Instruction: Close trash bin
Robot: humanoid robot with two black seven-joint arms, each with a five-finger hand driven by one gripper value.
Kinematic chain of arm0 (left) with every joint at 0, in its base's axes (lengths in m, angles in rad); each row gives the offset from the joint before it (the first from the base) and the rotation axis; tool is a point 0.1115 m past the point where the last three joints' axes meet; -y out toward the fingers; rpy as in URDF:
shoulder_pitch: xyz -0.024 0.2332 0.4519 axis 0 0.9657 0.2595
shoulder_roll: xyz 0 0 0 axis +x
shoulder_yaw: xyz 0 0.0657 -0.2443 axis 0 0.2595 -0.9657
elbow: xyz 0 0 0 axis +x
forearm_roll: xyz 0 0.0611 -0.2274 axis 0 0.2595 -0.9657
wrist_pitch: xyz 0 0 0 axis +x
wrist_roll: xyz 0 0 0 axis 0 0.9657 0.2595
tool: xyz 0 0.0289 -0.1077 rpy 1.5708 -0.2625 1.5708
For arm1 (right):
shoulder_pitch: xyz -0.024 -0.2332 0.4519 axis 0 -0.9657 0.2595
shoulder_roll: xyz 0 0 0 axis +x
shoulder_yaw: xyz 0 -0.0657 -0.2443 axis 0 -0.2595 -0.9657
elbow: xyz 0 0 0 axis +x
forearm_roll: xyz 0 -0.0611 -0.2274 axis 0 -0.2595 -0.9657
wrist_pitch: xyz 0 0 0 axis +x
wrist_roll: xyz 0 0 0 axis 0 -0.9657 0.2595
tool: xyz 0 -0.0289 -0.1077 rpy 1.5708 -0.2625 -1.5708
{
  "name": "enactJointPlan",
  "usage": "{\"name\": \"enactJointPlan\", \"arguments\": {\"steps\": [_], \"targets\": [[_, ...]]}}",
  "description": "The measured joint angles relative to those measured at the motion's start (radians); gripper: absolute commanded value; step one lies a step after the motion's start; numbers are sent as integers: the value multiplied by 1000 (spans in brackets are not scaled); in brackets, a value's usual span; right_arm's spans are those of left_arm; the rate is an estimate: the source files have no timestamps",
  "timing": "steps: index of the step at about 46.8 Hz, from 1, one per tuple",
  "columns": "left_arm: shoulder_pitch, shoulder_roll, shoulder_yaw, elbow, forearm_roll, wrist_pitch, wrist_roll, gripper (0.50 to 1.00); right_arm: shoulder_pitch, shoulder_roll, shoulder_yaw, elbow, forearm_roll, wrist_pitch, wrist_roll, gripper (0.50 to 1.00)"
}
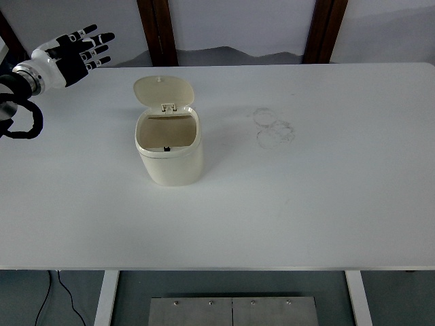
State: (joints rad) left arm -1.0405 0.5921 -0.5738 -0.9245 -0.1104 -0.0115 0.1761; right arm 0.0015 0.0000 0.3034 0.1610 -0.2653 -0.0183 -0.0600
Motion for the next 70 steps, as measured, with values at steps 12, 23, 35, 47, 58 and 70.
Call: {"name": "enactJointPlan", "arguments": {"steps": [12, 23, 35, 47, 58, 70], "targets": [[-244, 4, 325, -18, 0, 0, 115, 1000, 0, 0, -1, 0, 0, 0, -1, 995], [-453, -2, 598, -80, 0, -14, 161, 1000, 0, 0, -1, 0, 0, 0, -1, 995], [-646, -46, 824, -102, 0, -57, 238, 1000, 0, 0, -1, 0, -1, 0, -1, 995], [-747, -110, 950, -104, 0, -95, 417, 1000, 0, 0, -1, 0, -1, 0, -1, 995], [-765, -139, 949, -104, 0, -125, 435, 1000, 0, 0, -1, 0, -1, 0, -1, 995], [-845, -154, 950, -103, 0, -174, 435, 1000, 0, 0, -1, 0, -2, 1, -2, 995]]}}
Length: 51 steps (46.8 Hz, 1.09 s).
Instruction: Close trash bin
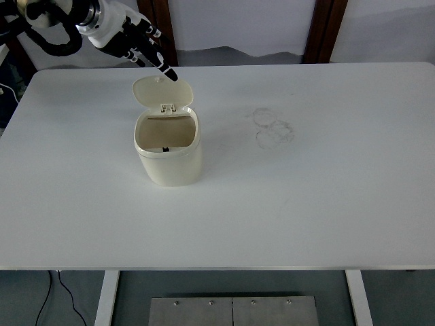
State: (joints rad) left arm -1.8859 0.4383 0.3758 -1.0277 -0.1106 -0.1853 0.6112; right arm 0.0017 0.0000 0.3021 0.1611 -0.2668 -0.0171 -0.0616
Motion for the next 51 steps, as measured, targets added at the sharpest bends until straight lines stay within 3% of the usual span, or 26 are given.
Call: {"name": "enactJointPlan", "arguments": {"steps": [26, 40, 51], "targets": [[-86, -40, 50, -1, 0, -84, 0, 1000, 0, 0, 0, 0, 0, 0, -12, 995], [-79, -45, 51, -2, -8, -88, 0, 1000, 6, 0, 0, 0, 0, 0, -13, 995], [-76, -30, 50, -3, -145, -82, 0, 1000, 7, 0, -1, 0, 0, 0, -14, 995]]}}
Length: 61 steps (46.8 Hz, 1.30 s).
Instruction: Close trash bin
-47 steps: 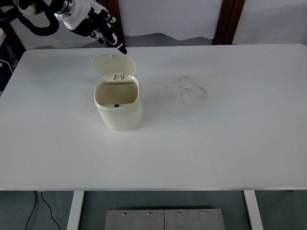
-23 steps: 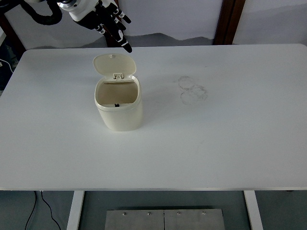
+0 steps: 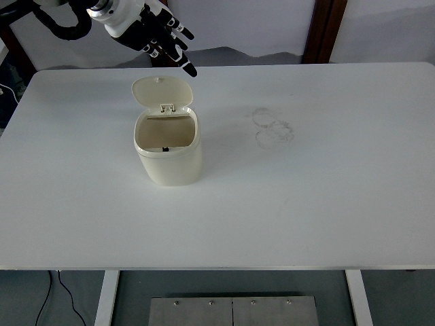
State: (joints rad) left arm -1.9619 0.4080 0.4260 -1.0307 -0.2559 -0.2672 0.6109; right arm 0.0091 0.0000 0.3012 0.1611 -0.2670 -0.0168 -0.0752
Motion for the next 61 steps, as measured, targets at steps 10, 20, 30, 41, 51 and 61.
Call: {"name": "enactJointPlan", "arguments": {"steps": [10, 20, 30, 41, 51, 61], "targets": [[-1, 21, -1, 0, -17, 2, 0, 1000, 0, 0, 0, 0, 0, 0, 0, 995], [-3, 21, 66, -32, -17, 15, 0, 1000, 0, 0, -1, 0, 0, 0, 0, 995], [7, 26, 71, -55, -19, 37, 0, 1000, 0, 0, -1, 0, 0, 0, 0, 995], [8, 25, 67, -58, -56, 37, 0, 1000, 0, 0, 0, 0, 0, 0, 0, 995], [8, 21, 67, -89, -109, 41, 0, 1000, 0, 0, 0, 0, 0, 0, 0, 995], [12, 21, 69, -138, -128, 76, 0, 1000, 0, 0, 0, 0, 0, 0, 0, 995]]}}
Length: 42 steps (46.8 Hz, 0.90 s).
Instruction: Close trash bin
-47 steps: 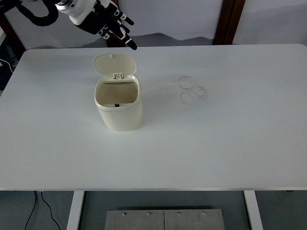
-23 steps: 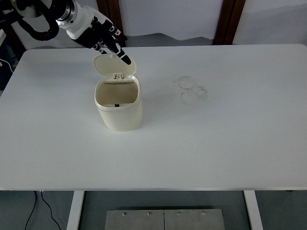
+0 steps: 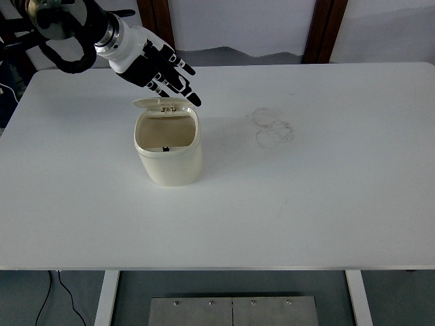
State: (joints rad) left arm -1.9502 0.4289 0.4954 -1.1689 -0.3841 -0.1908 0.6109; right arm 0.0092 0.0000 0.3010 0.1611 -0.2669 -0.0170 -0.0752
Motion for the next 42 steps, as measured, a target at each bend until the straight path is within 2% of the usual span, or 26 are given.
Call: {"name": "enactJointPlan", "arguments": {"steps": [10, 21, 42], "targets": [[21, 10, 2, -29, -6, 13, 0, 1000, 0, 0, 0, 0, 0, 0, 0, 995], [44, 61, 3, -87, -6, 34, 0, 1000, 0, 0, 0, 0, 0, 0, -1, 995], [64, 118, 5, -107, -4, 34, 0, 1000, 1, 0, 0, 0, 0, 0, -22, 995]]}}
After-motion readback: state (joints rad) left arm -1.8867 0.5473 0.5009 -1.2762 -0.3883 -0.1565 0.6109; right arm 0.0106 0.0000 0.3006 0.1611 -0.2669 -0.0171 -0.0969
